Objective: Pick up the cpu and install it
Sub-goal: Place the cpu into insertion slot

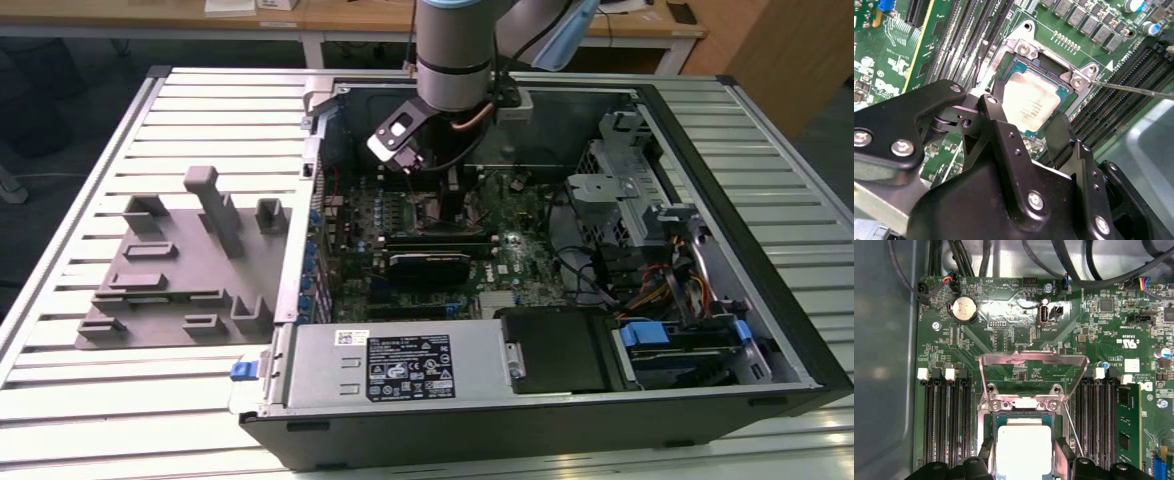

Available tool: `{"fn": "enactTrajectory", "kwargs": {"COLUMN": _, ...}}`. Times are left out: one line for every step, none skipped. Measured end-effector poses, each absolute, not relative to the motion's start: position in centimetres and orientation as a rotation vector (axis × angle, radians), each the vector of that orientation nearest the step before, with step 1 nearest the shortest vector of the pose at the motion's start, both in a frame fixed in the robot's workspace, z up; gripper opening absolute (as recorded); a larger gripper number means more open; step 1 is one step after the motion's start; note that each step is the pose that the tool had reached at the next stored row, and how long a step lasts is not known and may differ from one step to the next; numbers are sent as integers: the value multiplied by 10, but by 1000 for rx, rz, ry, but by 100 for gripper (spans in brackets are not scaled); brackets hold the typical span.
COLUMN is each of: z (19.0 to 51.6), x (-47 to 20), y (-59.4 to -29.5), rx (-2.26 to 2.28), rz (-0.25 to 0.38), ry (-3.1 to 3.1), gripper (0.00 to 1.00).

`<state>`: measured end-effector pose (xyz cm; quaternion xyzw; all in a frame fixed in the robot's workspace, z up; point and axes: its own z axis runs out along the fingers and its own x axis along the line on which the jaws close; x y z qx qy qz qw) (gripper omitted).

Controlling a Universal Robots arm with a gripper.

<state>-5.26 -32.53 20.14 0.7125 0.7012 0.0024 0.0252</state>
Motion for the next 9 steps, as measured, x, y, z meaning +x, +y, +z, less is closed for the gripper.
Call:
{"fn": "enactTrajectory", "kwargs": {"z": 204, "x": -53, "y": -325, "rx": 2203, "rz": 7, "ry": 2168, "gripper": 60}}
{"fn": "enactTrajectory", "kwargs": {"z": 206, "x": -53, "y": -325, "rx": 2203, "rz": 7, "ry": 2168, "gripper": 60}}
{"fn": "enactTrajectory", "kwargs": {"z": 208, "x": -53, "y": -325, "rx": 2203, "rz": 7, "ry": 2168, "gripper": 60}}
{"fn": "enactTrajectory", "kwargs": {"z": 210, "x": -53, "y": -325, "rx": 2203, "rz": 8, "ry": 2168, "gripper": 60}}
{"fn": "enactTrajectory", "kwargs": {"z": 212, "x": -53, "y": -325, "rx": 2203, "rz": 8, "ry": 2168, "gripper": 60}}
{"fn": "enactTrajectory", "kwargs": {"z": 214, "x": -53, "y": -325, "rx": 2203, "rz": 8, "ry": 2168, "gripper": 60}}
{"fn": "enactTrajectory", "kwargs": {"z": 217, "x": -53, "y": -325, "rx": 2203, "rz": 8, "ry": 2168, "gripper": 60}}
{"fn": "enactTrajectory", "kwargs": {"z": 219, "x": -53, "y": -325, "rx": 2203, "rz": 9, "ry": 2168, "gripper": 60}}
{"fn": "enactTrajectory", "kwargs": {"z": 221, "x": -53, "y": -325, "rx": 2202, "rz": 9, "ry": 2168, "gripper": 60}}
